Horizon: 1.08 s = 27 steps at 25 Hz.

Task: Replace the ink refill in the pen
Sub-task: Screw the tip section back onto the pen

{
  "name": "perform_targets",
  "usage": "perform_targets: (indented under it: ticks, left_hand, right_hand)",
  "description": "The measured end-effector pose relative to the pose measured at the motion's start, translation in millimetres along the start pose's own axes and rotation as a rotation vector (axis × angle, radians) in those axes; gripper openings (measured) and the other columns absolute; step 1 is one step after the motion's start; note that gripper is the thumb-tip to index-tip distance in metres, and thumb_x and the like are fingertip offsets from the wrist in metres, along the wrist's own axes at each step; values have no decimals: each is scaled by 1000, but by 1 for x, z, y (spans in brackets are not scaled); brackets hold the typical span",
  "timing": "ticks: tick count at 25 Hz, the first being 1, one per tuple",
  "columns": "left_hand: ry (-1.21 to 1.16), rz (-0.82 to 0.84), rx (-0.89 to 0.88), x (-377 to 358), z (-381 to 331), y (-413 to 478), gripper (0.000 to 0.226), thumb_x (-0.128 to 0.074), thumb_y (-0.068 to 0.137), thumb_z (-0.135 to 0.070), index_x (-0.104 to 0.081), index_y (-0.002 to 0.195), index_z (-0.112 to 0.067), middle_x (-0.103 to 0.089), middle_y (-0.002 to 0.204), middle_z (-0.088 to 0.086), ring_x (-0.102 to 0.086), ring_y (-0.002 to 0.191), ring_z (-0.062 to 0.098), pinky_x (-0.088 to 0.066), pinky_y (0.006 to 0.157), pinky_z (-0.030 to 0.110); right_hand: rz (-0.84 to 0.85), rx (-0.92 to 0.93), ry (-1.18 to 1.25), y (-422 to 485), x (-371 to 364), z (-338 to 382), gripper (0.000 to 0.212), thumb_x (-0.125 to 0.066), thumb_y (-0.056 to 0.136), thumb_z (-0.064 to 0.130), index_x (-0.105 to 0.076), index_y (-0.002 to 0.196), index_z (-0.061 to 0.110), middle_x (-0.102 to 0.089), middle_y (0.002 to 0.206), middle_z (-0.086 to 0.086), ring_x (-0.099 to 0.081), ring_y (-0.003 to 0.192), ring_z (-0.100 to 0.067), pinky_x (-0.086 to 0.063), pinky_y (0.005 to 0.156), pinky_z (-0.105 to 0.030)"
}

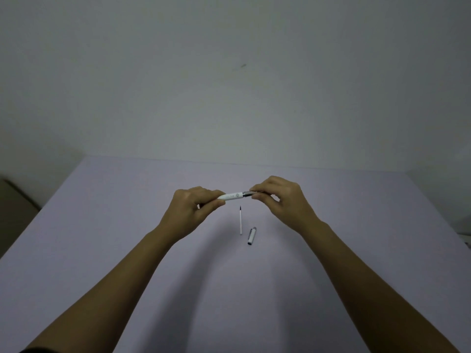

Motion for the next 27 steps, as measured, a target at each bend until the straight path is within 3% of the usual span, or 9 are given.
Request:
perform_targets:
  ticks: [4,6,9,12,16,21,25,27]
  left_hand:
    - [18,-38,-46,3,-4,2,28,-56,83,-36,-72,96,-18,-74,81,-8,-55,69,10,-41,60,14]
    - [17,-52,-56,4,-4,1,27,-57,82,-35,-72,97,-17,-74,83,-8,-55,70,9,-42,60,15]
    - [23,-59,-27,4,-1,0,30,-55,83,-37,-72,98,-18,-73,75,-5,-53,68,11,-39,60,11]
    - [32,-64,3,6,2,1,32,-53,83,-38,-71,100,-19,-70,65,-1,-52,66,14,-38,57,13]
    - [33,-53,-29,6,-1,-1,31,-53,84,-36,-71,100,-18,-70,66,-3,-52,65,12,-37,58,7]
    - [43,-42,-24,4,-3,-5,30,-52,85,-36,-71,100,-19,-68,64,-2,-51,65,13,-35,58,5]
    - [55,-67,0,5,-2,-2,31,-51,84,-37,-71,97,-18,-64,58,0,-49,65,15,-35,57,9]
    - [48,-89,20,6,-2,-1,32,-51,84,-38,-71,97,-17,-62,56,1,-49,64,15,-34,56,10]
  right_hand:
    - [127,-164,-3,-1,-6,-2,40,-38,92,40,-59,67,18,-51,61,3,-43,56,-9,-33,58,-20]
    - [91,-242,88,-1,-6,-1,31,-44,93,34,-64,74,20,-57,63,0,-51,58,-11,-37,59,-20]
    - [-7,-332,305,0,-4,3,5,-59,88,21,-61,93,21,-65,75,4,-64,71,-9,-46,65,-9]
    - [7,-296,292,1,-3,4,11,-63,85,11,-65,94,16,-66,82,8,-65,78,-1,-47,72,-5]
    - [88,-224,99,6,-1,5,11,-55,90,16,-66,92,13,-59,73,14,-57,67,3,-42,68,-4]
    - [163,-271,34,8,-6,7,35,-42,96,30,-62,72,16,-58,62,0,-53,59,-15,-40,61,-26]
    - [75,-334,208,6,-5,6,14,-56,90,25,-58,103,20,-63,78,6,-60,72,-7,-46,68,-10]
    - [57,-293,218,6,-2,9,12,-58,88,18,-59,100,20,-62,81,11,-63,78,-6,-49,75,-9]
Point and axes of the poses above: each hand's wrist, its own y-axis towards the middle knuckle, its own x-axis out of the back of the hand, z = x × y, the point moved 5 cm from there along y, towards the middle knuckle
